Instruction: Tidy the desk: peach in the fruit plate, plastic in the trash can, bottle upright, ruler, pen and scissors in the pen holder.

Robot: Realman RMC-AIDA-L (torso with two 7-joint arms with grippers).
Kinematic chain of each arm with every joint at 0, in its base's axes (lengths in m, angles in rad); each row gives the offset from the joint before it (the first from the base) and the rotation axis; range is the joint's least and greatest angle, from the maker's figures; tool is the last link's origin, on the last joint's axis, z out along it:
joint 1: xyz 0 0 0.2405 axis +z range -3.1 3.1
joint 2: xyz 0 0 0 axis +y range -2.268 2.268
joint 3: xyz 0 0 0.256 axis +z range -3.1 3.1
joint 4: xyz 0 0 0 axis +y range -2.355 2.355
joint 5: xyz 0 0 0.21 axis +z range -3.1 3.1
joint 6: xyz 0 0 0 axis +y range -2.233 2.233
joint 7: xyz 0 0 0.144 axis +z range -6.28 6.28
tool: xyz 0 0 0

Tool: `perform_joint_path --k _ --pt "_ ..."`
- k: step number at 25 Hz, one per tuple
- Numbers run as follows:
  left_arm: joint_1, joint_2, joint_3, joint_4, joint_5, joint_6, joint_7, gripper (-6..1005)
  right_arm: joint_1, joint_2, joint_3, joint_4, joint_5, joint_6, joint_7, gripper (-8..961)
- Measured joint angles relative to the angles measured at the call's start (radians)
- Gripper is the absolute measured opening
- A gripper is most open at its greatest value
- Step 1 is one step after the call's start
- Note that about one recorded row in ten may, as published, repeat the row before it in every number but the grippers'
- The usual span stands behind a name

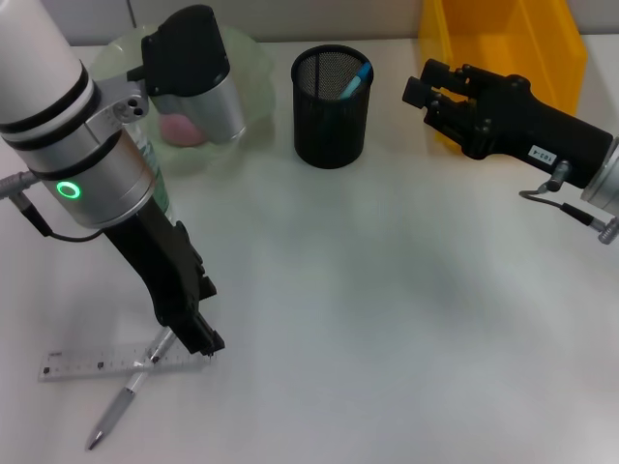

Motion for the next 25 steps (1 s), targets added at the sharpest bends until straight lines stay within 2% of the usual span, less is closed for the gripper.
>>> perform_joint_path --k 13,25 --pt "-0.012 -0.002 0.009 -0.068 -0.001 -0.025 0.0 684 0.02 0.0 0.002 0.0 0.026 0.022 -0.011 378" --pt "0.003 -0.003 0.068 -0.095 0.0 -0.077 -0.002 679 0.022 0.0 -0.001 0.001 0.026 0.022 -0.012 378"
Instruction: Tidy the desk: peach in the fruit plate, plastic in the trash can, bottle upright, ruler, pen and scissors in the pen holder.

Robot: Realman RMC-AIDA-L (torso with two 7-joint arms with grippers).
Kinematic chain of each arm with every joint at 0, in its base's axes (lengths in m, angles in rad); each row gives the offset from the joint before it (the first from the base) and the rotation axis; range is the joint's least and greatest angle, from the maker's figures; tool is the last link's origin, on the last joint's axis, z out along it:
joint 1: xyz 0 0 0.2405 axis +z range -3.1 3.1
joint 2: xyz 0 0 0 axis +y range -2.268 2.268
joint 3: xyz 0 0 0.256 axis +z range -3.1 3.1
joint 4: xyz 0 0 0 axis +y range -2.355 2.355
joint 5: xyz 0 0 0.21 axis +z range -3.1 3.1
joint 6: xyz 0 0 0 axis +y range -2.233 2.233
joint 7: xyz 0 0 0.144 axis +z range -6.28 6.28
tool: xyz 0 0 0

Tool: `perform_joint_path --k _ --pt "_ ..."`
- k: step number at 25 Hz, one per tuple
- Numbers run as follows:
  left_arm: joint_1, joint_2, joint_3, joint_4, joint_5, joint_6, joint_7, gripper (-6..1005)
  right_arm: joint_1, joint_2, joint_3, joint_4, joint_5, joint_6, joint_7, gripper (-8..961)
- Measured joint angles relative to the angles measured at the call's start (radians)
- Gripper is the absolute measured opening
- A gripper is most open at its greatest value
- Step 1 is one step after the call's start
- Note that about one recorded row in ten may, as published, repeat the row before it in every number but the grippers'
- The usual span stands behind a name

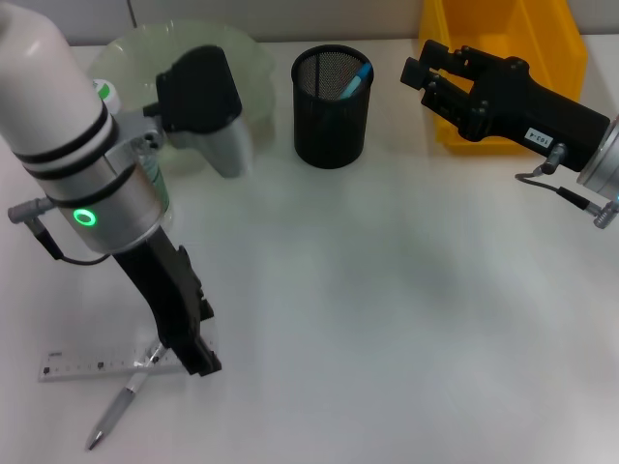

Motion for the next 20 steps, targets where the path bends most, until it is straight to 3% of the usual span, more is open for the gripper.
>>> perform_joint_path --k 4,20 --pt "0.003 0.0 0.041 -0.003 0.001 -0.007 -0.009 678 0.0 0.0 0.0 -0.001 0.0 0.0 0.0 378" --pt "0.004 -0.001 0.045 -0.019 0.026 -0.02 -0.02 672 0.003 -0.002 0.001 -0.001 0.001 0.002 0.0 377"
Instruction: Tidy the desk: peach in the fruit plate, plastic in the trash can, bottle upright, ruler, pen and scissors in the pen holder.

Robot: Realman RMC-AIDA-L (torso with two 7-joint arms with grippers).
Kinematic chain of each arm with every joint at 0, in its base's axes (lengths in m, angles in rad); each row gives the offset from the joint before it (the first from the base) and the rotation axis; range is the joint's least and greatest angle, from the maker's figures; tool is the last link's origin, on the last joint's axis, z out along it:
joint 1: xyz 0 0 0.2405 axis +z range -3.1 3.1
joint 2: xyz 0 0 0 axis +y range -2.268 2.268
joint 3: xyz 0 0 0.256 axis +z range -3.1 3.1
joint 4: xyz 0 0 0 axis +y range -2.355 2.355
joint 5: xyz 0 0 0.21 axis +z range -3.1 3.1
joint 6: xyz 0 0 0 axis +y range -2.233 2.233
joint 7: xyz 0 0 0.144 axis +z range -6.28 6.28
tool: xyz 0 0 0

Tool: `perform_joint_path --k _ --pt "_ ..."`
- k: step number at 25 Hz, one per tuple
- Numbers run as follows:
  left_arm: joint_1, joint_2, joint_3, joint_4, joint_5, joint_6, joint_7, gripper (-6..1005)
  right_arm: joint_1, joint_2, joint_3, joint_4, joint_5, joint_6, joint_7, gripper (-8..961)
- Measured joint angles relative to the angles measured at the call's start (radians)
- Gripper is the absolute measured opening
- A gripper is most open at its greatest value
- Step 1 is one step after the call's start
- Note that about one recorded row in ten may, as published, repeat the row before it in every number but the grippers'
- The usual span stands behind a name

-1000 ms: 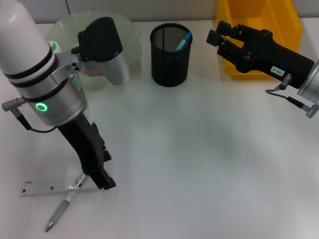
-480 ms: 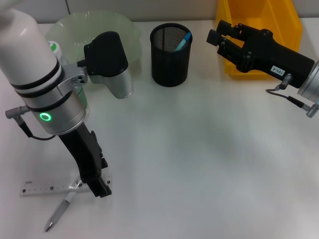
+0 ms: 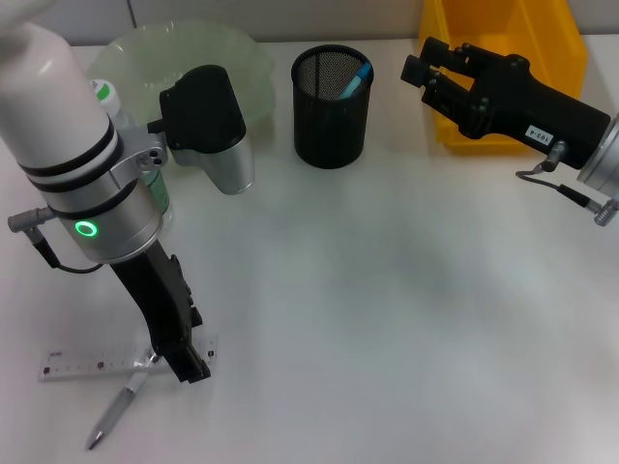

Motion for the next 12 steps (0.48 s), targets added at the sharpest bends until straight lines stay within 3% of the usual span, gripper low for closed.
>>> perform_joint_path --k 12 --pt "-0.008 -0.002 0.0 -0.027 0.011 -0.018 0.005 667 0.001 0.0 0.0 0.0 0.0 -0.003 0.0 378"
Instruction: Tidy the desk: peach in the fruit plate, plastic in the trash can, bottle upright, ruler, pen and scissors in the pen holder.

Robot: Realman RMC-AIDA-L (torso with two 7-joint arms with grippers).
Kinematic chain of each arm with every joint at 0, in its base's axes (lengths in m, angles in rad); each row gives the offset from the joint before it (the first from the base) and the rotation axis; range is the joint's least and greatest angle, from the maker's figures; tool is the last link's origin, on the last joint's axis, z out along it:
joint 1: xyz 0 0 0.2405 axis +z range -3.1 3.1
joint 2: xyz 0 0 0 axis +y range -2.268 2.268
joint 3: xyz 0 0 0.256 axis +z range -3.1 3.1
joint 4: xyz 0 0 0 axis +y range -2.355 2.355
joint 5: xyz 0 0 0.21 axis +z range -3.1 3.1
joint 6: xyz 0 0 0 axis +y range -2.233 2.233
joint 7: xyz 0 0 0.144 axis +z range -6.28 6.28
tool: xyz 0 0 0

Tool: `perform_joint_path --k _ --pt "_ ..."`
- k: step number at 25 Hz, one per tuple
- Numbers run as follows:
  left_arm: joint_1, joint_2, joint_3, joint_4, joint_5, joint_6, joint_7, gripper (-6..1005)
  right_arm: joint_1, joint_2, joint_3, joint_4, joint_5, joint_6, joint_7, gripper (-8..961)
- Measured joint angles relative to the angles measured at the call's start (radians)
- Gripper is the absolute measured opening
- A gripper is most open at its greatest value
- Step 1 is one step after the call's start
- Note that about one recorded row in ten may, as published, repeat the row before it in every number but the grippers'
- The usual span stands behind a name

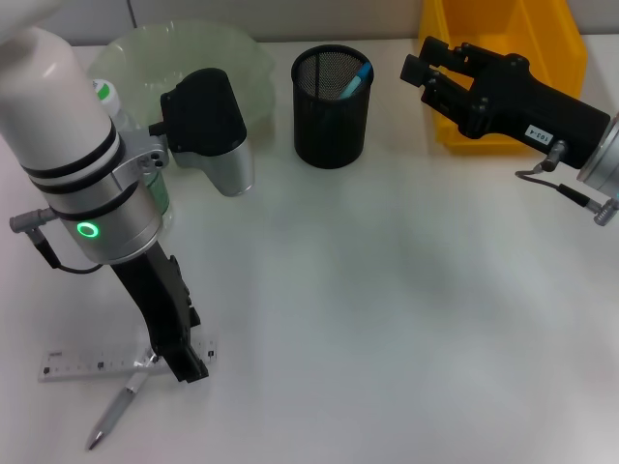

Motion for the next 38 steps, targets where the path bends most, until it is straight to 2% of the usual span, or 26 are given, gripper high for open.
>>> perform_joint_path --k 38 --pt "0.005 0.0 0.051 -0.036 -0.006 -0.053 -0.002 653 -0.012 0.003 0.0 0.008 0.0 -0.025 0.007 378"
